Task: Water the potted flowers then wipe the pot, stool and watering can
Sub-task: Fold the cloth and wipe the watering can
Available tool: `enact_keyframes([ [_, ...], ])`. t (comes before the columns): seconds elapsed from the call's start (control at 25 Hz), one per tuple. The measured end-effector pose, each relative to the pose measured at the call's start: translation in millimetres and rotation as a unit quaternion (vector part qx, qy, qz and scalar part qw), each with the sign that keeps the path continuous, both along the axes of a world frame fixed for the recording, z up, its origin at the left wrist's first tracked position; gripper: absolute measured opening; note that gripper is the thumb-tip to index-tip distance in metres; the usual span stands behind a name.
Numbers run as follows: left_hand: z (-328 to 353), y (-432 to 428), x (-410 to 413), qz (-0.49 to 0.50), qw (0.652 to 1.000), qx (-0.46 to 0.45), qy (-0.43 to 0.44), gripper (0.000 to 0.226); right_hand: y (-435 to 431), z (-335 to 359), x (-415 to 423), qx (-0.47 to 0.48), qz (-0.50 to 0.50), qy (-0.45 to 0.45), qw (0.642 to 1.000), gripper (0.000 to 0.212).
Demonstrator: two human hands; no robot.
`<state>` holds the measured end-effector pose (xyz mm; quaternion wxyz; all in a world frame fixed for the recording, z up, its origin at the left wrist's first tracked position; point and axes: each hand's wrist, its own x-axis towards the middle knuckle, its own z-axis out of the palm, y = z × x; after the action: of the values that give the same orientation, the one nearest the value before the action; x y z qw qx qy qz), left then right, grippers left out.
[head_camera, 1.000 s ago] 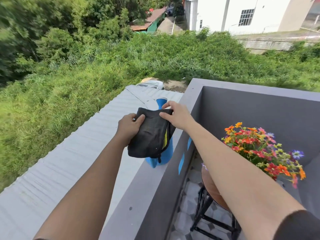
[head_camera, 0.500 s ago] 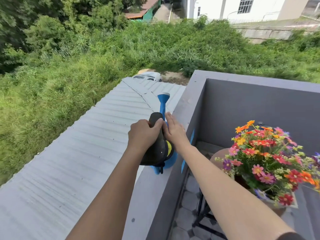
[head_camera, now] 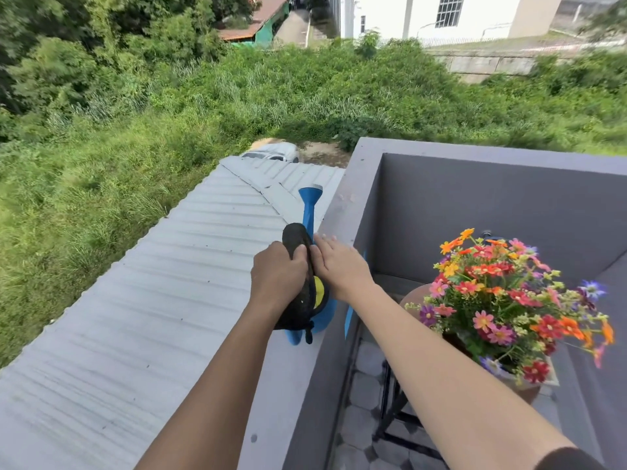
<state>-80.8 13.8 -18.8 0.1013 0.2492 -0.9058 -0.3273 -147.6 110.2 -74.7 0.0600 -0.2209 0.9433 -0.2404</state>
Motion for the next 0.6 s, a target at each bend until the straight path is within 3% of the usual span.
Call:
enact_keyframes([
  [0.16,44,17,-2,-0.026,0.997,0.024,0.063,0.038,23,43,12,-0.174,-0.077,0.009,0.982,0.048],
  [0.28,99,55,-6,-0.086,0.989,0.008,0.123,0.037,62,96,18,-0.268,-0.128,0.07,0.952,0.045],
  [0.48,172,159,-6,-0.196,0.959,0.02,0.204,0.038,180,171,29,-0.227,-0.205,0.2,0.931,0.05],
  [0.6,189,237,-2,-0.249,0.94,0.071,0.222,0.039,266,191,45,-0.183,-0.249,0.241,0.92,0.051],
])
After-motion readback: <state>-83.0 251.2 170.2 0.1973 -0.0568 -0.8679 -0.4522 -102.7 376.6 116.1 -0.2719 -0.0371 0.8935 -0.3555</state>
